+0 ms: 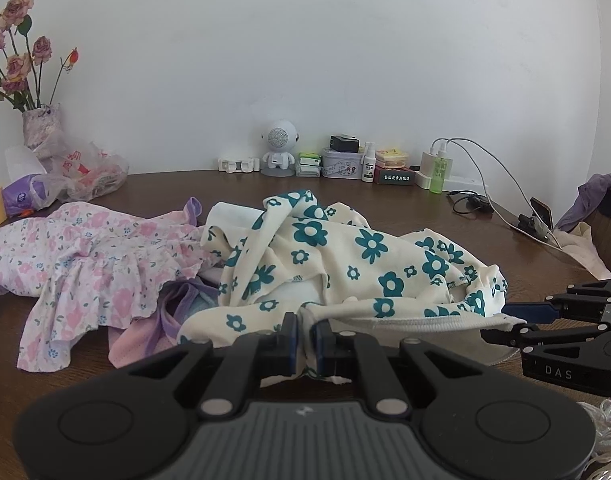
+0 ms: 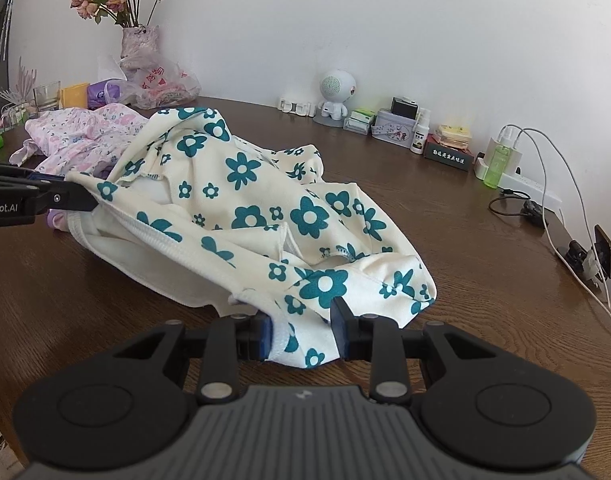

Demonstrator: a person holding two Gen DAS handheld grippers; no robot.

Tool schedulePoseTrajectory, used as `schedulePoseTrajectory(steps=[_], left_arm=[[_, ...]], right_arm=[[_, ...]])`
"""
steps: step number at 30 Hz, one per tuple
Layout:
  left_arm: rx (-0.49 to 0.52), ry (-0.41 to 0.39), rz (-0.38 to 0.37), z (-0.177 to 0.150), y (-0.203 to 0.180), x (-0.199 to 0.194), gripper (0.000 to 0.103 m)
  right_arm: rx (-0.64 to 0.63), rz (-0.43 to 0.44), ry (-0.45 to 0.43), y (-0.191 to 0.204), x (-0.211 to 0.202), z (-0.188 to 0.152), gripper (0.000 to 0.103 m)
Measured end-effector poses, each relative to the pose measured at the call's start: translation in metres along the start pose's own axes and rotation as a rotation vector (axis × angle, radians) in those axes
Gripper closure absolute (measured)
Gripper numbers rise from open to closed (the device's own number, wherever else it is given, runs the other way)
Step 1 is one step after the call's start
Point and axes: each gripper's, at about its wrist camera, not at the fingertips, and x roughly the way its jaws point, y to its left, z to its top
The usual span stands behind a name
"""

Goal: Fold clothes

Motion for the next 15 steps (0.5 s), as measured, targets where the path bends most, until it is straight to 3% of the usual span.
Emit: schedulePoseTrajectory(steps=[3, 5, 7, 11, 15], left_arm=[[0.013, 0.006, 0.002, -0.001, -0.001, 0.000, 0.094], [0.032, 0.017, 0.015, -0.005, -0.003, 0.001, 0.085], [0.054, 0.033, 0.033, -0.011, -0.005, 0.003, 0.079], [0.077, 0.063, 0.047, -0.022, -0.007, 0.007, 0.074], [0.124, 0.072, 0.064, -0.031, -0.016, 0.005, 0.066]], right_arm=[[-0.024, 0.004, 0.003, 0.004, 0.002, 0.000, 0.085], [-0.019, -0.007, -0.001, 0.004, 0.002, 0.001, 0.098], [0.016, -0.019, -0.007, 0.002, 0.000, 0.003, 0.098], [0.241, 0.054, -0.010, -0.029, -0.004, 0.008, 0.098], [0.315, 0.063, -0.062, -0.035, -0.016, 0.010, 0.098]])
